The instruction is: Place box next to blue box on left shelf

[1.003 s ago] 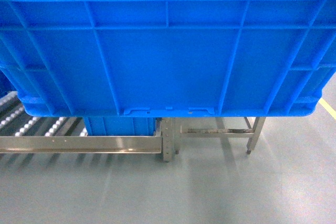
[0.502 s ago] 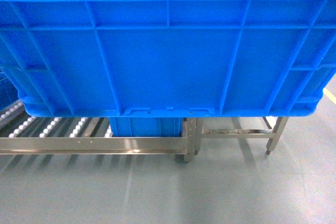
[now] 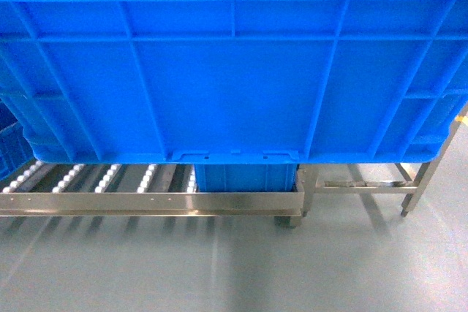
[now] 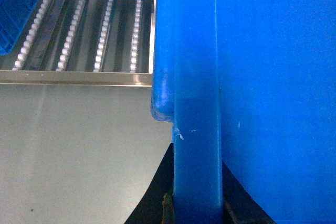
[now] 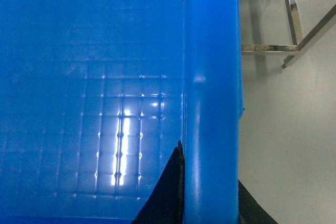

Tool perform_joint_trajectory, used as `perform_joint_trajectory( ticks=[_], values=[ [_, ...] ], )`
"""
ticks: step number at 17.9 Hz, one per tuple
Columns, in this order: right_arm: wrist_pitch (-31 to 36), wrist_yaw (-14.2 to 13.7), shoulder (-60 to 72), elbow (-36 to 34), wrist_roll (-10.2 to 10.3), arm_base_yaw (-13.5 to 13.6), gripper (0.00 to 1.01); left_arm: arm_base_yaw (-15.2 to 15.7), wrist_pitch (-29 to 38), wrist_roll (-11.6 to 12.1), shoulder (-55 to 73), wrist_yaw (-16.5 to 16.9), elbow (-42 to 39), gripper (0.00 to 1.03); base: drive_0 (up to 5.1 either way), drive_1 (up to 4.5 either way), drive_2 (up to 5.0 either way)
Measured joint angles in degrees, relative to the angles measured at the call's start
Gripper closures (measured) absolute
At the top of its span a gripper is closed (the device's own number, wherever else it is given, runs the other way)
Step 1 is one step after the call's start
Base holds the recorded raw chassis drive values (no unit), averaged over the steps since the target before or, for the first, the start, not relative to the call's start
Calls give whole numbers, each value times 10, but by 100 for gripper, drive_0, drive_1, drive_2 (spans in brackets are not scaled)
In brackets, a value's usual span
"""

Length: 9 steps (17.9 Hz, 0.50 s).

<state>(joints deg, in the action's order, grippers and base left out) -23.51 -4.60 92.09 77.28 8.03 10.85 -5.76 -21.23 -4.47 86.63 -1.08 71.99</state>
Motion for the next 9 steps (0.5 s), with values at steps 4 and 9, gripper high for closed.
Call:
perform_joint_trajectory(
  ticks=[4,9],
  values=[
    [2,-1,-1,0,0,0,93,0,3,0,0,1,0,97,-509,236,236],
    [0,0,1,0,0,0,93,0,0,0,0,-1,0,97,-500,246,246]
  ],
)
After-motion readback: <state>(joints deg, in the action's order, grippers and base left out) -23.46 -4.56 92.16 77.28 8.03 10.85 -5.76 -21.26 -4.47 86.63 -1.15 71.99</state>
